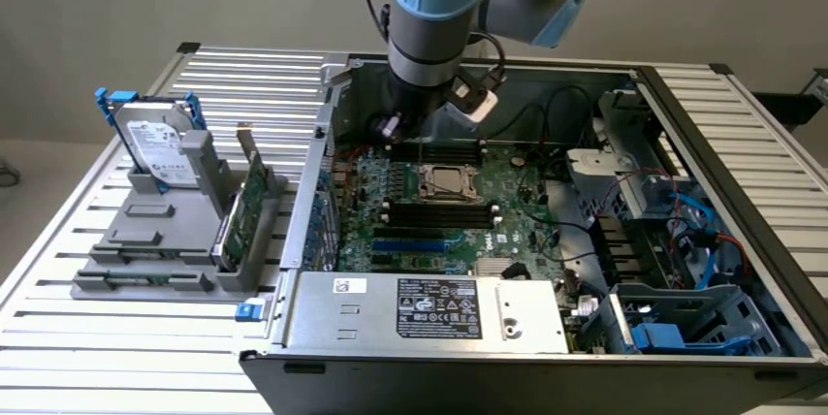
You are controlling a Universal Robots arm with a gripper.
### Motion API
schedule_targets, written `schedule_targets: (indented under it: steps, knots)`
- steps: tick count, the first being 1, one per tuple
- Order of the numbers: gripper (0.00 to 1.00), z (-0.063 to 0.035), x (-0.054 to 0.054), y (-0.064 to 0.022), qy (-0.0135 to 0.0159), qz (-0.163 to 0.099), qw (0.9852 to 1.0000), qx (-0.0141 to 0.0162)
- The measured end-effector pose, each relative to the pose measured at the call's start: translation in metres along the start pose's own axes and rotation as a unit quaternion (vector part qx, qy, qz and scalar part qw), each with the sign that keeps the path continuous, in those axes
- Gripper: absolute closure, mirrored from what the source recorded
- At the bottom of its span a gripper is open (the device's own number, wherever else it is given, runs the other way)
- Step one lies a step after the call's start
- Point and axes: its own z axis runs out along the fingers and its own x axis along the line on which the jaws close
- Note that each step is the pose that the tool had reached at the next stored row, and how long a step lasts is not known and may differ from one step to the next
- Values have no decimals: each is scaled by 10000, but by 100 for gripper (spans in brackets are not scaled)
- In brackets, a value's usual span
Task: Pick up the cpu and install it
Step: 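Close the cpu cover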
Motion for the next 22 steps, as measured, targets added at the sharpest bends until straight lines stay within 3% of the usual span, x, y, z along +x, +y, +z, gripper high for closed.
schedule_targets:
  steps: [8,14,18,22]
  knots:
    - [89,14,-3,7,142,208,9995,-172]
    - [89,35,-11,14,258,593,9974,-311]
    - [89,51,-22,24,298,737,9961,-371]
    - [89,57,-31,31,295,816,9953,-425]
